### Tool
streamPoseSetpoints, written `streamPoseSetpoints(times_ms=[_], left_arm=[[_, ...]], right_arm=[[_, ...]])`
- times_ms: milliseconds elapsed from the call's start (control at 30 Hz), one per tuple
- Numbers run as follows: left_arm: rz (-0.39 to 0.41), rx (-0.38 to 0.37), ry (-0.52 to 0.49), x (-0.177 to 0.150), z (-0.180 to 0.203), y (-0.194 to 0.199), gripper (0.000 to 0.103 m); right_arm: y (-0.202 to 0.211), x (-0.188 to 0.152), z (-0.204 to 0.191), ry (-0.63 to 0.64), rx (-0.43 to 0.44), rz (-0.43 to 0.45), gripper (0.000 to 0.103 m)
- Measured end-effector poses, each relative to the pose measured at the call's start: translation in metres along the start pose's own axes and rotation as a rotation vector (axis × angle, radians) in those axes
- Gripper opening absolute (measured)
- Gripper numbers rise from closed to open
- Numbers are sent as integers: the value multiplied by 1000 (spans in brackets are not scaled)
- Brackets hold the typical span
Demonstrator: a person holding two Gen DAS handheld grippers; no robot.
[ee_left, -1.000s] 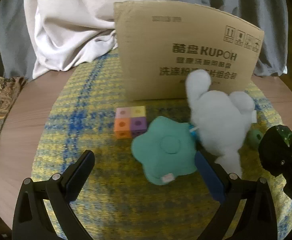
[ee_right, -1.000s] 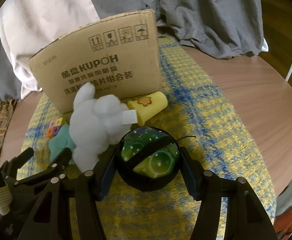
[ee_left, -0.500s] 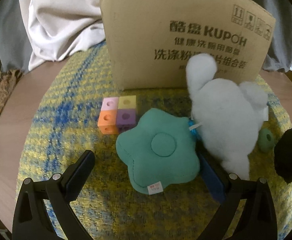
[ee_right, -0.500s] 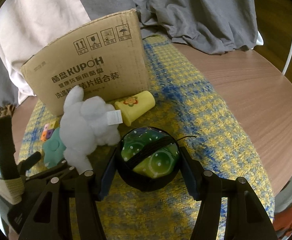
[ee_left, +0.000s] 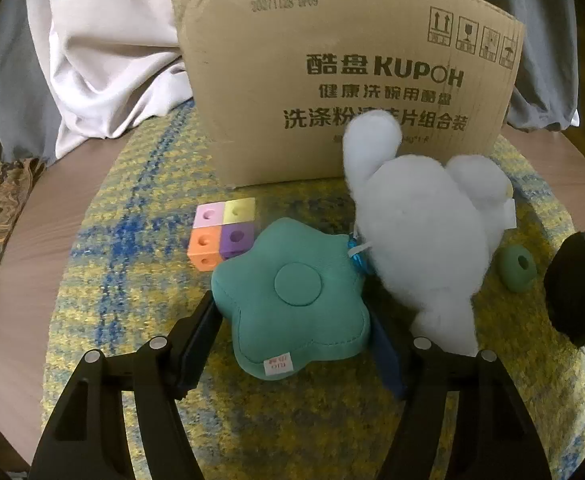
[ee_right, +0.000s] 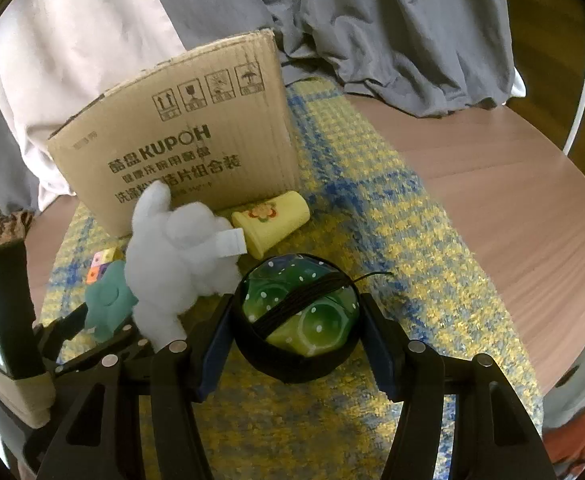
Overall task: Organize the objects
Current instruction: 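Grasp the dark green ball with the right gripper while the left grasps the teal flower plush, then carry the ball and the flower plush in both grippers over the box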
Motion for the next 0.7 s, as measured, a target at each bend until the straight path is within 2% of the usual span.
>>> streamPoseSetpoints(times_ms=[700], left_arm=[[99, -26, 11, 30, -4, 60, 68]], right_arm=[[40, 26, -8, 20, 23, 84, 60]])
Point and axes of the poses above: each gripper's, at about its wrist camera, not at the fingertips, and y roughly against the way its jaws point, z to its right, x to its top, the point moved 8 cm from there along -y, roughly the way its jaws point, and after that the axes turned 13 degrees about y, right-handed, at the moved point
